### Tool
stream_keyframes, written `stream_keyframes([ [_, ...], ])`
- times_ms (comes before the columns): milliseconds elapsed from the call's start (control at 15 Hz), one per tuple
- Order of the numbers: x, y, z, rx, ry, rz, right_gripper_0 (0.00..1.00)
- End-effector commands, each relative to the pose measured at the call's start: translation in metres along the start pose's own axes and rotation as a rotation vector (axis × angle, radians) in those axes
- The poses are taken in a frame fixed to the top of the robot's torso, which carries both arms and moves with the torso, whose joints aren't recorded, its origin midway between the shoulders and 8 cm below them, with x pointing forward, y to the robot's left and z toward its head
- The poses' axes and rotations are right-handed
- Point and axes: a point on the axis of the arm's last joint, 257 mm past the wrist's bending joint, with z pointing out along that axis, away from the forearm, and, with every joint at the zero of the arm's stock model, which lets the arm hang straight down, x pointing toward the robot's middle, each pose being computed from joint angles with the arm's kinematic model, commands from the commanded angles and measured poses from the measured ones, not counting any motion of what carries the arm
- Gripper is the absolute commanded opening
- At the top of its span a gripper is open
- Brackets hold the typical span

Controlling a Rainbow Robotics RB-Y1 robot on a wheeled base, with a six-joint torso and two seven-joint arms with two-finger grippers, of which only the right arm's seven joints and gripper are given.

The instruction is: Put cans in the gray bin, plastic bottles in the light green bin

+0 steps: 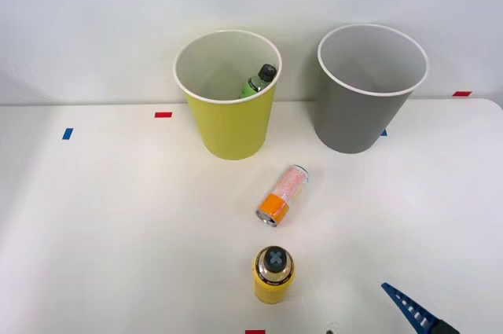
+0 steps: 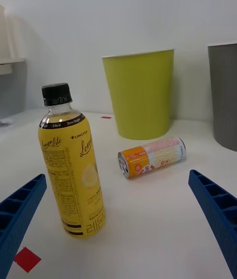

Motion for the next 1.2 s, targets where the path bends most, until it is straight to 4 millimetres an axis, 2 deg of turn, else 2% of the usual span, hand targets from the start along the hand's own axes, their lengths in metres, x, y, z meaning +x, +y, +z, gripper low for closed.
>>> stream_keyframes([
  [67, 0.0, 0.006, 0.011, -0.019, -0.013, 0.001, 1.0],
  [267, 0.0, 0.013, 0.018, -0.051, -0.024, 0.005, 1.0],
  [533, 0.024, 0.007, 0.026, -0.043, -0.064, -0.009, 1.0],
  [733, 0.024, 0.015, 0.039, -0.079, -0.089, 0.001, 1.0],
  [867, 0.02, 0.02, 0.051, -0.101, -0.112, -0.004, 1.0],
  [1200, 0.025, 0.034, 0.093, -0.137, -0.109, -0.016, 1.0],
])
